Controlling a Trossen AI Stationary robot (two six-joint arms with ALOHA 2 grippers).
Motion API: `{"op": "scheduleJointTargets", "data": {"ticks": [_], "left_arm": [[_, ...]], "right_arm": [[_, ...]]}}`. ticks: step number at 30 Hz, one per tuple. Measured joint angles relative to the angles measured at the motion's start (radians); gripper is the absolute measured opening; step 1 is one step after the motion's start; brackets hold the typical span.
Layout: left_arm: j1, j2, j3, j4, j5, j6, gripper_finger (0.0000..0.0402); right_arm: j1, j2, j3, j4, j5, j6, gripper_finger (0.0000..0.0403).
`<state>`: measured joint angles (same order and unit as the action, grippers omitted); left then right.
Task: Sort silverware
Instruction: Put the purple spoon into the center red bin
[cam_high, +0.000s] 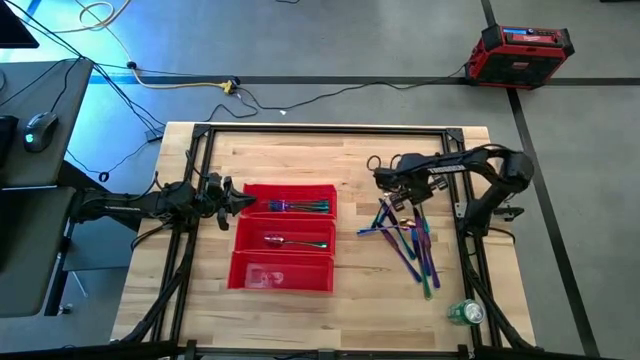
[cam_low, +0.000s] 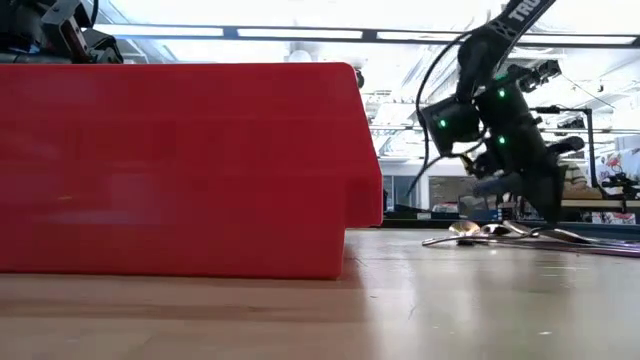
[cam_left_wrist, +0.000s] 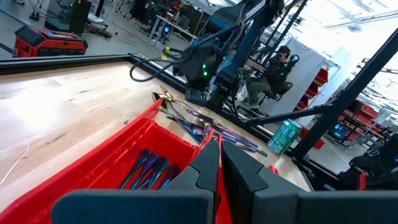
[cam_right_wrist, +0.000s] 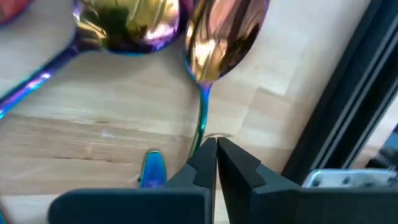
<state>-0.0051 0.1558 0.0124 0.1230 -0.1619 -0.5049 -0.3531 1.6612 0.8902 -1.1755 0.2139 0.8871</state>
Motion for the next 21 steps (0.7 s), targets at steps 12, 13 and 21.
{"op": "scheduleJointTargets", "data": {"ticks": [12,13,21], "left_arm": [[-0.003,0.003,0.0,-0.009,0.0,0.0,0.0],[-0.003,0.003,0.0,-0.013,0.0,0.0,0.0],[-0.003,0.004,0.0,-0.03,-0.003,-0.007,0.0]], "right_arm": [[-0.093,-0.086,-0.024,0.08,-0.03,-0.235,0.0105],[-0.112,-0.086,-0.044,0.107,-0.055,-0.252,0.0117],[-0.182,-0.097,-0.2,0.268,-0.117,-0.284,0.0148]]}}
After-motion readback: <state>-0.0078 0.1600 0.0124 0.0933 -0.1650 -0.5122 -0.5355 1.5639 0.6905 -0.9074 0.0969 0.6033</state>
